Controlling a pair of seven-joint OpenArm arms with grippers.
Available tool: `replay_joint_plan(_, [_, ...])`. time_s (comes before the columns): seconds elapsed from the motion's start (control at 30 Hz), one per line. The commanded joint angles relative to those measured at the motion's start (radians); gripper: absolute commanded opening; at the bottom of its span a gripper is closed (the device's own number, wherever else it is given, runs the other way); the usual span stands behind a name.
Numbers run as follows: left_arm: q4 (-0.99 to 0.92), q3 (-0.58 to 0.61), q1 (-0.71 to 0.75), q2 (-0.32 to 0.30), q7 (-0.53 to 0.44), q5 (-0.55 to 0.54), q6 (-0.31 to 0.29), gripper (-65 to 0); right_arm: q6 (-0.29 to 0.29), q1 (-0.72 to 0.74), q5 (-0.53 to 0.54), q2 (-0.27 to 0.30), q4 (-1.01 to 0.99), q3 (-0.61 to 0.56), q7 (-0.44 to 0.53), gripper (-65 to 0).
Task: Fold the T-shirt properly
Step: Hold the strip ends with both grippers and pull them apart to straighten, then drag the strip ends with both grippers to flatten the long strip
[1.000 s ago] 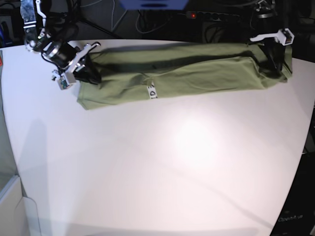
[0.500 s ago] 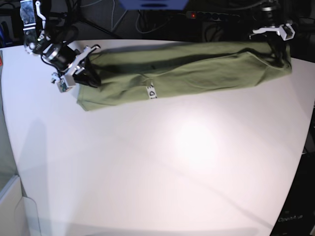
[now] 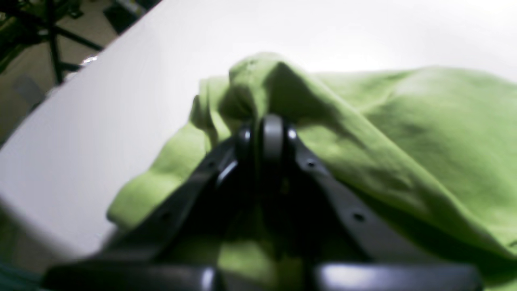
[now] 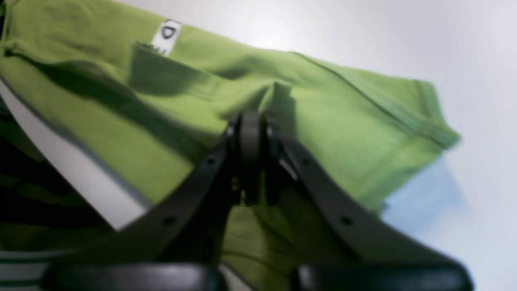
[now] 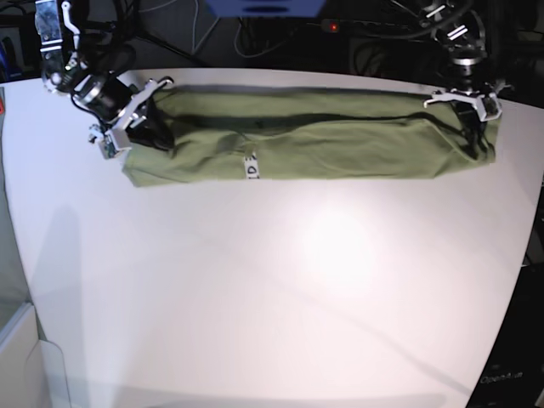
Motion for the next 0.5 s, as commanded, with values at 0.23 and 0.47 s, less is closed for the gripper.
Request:
replay_joint_plan(0.23, [0.004,0.004,-0.132,0.051,0.037,0.177,-0.017,-62.8,0.006,0.049,0.015,0.018,0.01,0.016,-0.041,-64.6])
replay_joint_plan(0.47, [-0.003,0.002,-0.145,0.054,0.037,0.197,-0.017,-62.8,0.01,0.067,0.015,0.015,-0.027,0.12,-0.091,-64.6])
